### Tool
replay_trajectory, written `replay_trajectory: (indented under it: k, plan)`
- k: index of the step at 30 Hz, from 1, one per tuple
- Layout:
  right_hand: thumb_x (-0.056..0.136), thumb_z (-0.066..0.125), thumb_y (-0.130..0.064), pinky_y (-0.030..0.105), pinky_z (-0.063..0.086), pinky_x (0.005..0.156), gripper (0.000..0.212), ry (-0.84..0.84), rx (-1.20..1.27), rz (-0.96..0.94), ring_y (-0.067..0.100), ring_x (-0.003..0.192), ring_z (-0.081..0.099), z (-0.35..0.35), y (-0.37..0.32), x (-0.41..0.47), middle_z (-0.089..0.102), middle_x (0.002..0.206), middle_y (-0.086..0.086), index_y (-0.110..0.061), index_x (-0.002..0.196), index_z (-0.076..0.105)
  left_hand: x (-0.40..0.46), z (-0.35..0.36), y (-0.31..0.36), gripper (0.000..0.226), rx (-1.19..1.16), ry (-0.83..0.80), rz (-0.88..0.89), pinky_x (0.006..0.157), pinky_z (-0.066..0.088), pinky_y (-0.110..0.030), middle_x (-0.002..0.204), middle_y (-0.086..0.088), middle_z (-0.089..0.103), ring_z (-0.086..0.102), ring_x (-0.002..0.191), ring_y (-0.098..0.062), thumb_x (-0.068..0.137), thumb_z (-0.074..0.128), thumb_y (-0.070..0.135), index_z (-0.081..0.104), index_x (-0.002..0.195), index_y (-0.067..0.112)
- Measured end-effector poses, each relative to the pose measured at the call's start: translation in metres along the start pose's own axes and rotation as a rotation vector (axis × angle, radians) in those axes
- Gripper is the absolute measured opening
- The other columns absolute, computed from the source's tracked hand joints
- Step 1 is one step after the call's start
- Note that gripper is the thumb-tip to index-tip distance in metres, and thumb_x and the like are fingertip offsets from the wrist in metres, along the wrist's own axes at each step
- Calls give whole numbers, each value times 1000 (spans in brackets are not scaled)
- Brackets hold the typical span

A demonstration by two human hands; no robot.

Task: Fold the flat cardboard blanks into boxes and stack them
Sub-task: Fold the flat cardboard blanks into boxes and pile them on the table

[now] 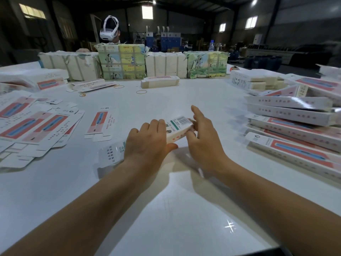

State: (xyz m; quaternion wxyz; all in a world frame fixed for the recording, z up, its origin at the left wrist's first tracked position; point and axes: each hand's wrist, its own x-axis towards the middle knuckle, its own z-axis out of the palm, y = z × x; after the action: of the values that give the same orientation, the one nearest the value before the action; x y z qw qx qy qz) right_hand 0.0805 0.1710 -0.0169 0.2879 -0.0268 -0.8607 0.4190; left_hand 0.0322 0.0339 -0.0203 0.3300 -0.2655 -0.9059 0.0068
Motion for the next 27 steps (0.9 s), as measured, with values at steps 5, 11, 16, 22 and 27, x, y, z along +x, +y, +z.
replay_trajectory:
  k: [5, 11, 16, 22, 27]
  plan:
    - [86, 63, -21, 13, 21, 107, 74, 19, 116, -8, 13, 139, 25, -10, 3, 4, 37, 137, -14, -23, 149, 23, 1, -2, -6, 61, -72, 19, -14, 54, 46, -33, 85, -13, 64, 61, 69, -30, 71, 78, 44, 61, 110, 1]
    - [83, 67, -4, 35, 54, 81, 52, -107, 999, 569, 18, 89, 69, -7, -1, 12, 70, 101, 9, -20, 124, 39, 2, 3, -6, 62, -31, 55, -15, 60, 48, -36, 86, -12, 64, 61, 71, -29, 65, 82, 44, 61, 107, 2]
    - [86, 56, 9, 30, 59, 70, 16, -3, 828, 414, 25, 84, 71, -4, 1, 10, 68, 98, 16, -3, 97, 54, 3, 10, 6, 63, 2, 60, -29, 72, 44, -34, 101, -5, 60, 58, 87, -21, 78, 64, 58, 50, 117, 11]
    - [100, 42, -16, 8, 45, 60, 34, 46, 1, -43, 12, 91, 57, 7, -2, -6, 57, 102, -3, -17, 134, 45, 4, 8, 13, 65, 85, 150, -58, 66, 46, -32, 92, -2, 63, 59, 79, -19, 73, 65, 63, 56, 112, 11]
    - [100, 43, -28, 16, 49, 72, 32, -5, 145, -18, 7, 82, 58, 4, -5, -6, 63, 95, -2, -18, 128, 55, 4, 3, 6, 70, 53, 170, -76, 67, 44, -37, 95, -6, 62, 58, 81, -24, 82, 32, 65, 55, 119, 10]
